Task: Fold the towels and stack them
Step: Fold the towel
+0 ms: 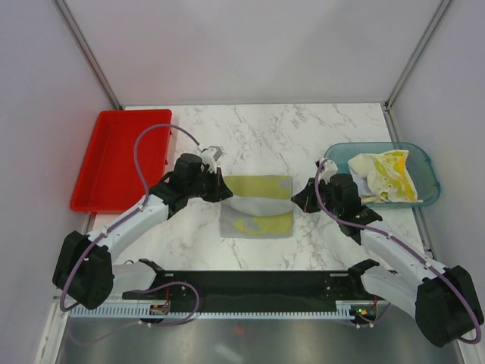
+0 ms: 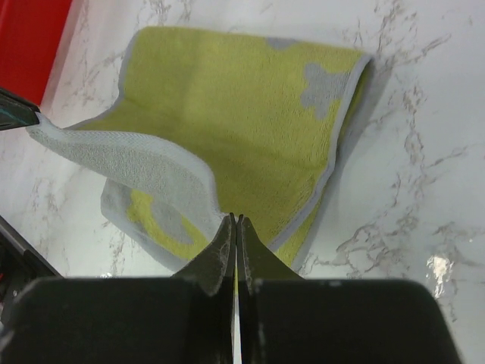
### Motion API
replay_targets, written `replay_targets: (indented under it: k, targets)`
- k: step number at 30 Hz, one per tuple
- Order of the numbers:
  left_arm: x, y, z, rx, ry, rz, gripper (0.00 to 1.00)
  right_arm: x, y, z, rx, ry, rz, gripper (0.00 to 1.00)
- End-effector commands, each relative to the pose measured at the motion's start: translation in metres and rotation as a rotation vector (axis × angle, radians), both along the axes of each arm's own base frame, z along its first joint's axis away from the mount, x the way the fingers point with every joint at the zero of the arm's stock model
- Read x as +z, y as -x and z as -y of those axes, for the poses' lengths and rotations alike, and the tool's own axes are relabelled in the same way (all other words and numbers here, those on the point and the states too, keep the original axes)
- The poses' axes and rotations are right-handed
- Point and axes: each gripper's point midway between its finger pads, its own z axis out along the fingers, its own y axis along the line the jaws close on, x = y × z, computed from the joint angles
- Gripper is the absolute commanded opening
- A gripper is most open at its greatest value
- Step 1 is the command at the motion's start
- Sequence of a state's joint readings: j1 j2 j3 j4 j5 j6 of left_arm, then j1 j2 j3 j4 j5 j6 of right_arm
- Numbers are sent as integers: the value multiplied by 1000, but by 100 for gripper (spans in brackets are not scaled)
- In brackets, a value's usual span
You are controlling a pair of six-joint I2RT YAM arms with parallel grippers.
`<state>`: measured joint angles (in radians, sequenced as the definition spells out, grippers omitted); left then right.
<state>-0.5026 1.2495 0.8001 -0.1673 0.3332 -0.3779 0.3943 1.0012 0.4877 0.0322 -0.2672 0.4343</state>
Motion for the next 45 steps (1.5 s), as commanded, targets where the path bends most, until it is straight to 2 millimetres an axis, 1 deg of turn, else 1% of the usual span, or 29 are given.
replay_targets:
  k: [1, 2, 3, 4, 6, 7, 9, 11, 13, 16, 22, 24, 27, 28, 29, 31, 32, 35, 36, 37, 38, 39, 40, 41, 42, 43, 45]
  targets:
    - [-11, 8, -12, 70, -34, -18, 2, -4, 14, -4, 10, -17, -16, 0]
    - [-12, 10, -12, 84, -28, -24, 2, -10, 18, -4, 12, -13, -28, 0]
    - [-21, 14, -16, 95, -44, -39, 2, -9, 19, -2, 4, -16, -27, 0]
    - [-24, 16, -16, 100, -46, -48, 2, -13, 22, -1, 2, -15, -32, 0]
    - [-34, 24, -16, 94, -55, -72, 2, -11, 26, -3, 15, -34, -32, 0]
    - [-37, 27, -16, 90, -59, -78, 2, -15, 29, -3, 20, -37, -41, 0]
    - [-41, 35, -14, 70, -64, -84, 2, -19, 31, -4, 22, -42, -51, 0]
    - [-42, 39, -13, 62, -63, -81, 2, -28, 37, -6, 36, -51, -81, 0]
    - [-42, 45, -13, 51, -60, -76, 2, -32, 42, -12, 53, -80, -107, 0]
    - [-44, 49, -14, 47, -61, -77, 2, -43, 50, -15, 64, -91, -126, 0]
    - [-62, 61, -15, 28, -90, -116, 2, -57, 59, -13, 70, -72, -160, 0]
    - [-67, 66, -17, 22, -98, -126, 2, -58, 62, -13, 74, -75, -165, 0]
    - [-71, 70, -18, 17, -102, -130, 2, -62, 67, -11, 72, -69, -170, 0]
    - [-70, 70, -18, 17, -100, -128, 2, -65, 69, -9, 70, -64, -176, 0]
    - [-68, 70, -18, 16, -96, -122, 2, -66, 71, -8, 69, -59, -180, 6]
    - [-65, 71, -18, 14, -89, -113, 2, -65, 71, -8, 66, -63, -185, 10]
    - [-63, 71, -17, 14, -84, -106, 2, -66, 73, -8, 66, -60, -198, 16]
    - [-46, 68, -15, 13, -51, -60, 2, -60, 72, -7, 58, -57, -204, 28]
    - [-32, 64, -13, 15, -26, -27, 2, -63, 76, -4, 51, -42, -234, 29]
    - [-25, 62, -11, 13, -14, -10, 2, -56, 72, -4, 40, -43, -225, 30]
    - [-12, 58, -8, 13, 6, 17, 2, -58, 76, -2, 35, -28, -247, 31]
    - [-4, 55, -6, 15, 17, 32, 2, -55, 76, -1, 35, -24, -248, 31]
    - [2, 52, -4, 15, 24, 42, 2, -46, 72, -3, 34, -28, -234, 31]
    - [-25, 45, -48, 280, -141, -58, 49, -46, 73, -2, 36, -18, -245, 31]
    - [-23, 44, -47, 279, -139, -60, 49, -44, 72, -2, 37, -16, -243, 31]
    - [-22, 44, -47, 285, -136, -64, 50, -37, 68, -3, 36, -18, -231, 32]
    - [-25, 45, -53, 313, -145, -65, 50, -37, 67, -4, 36, -11, -245, 32]
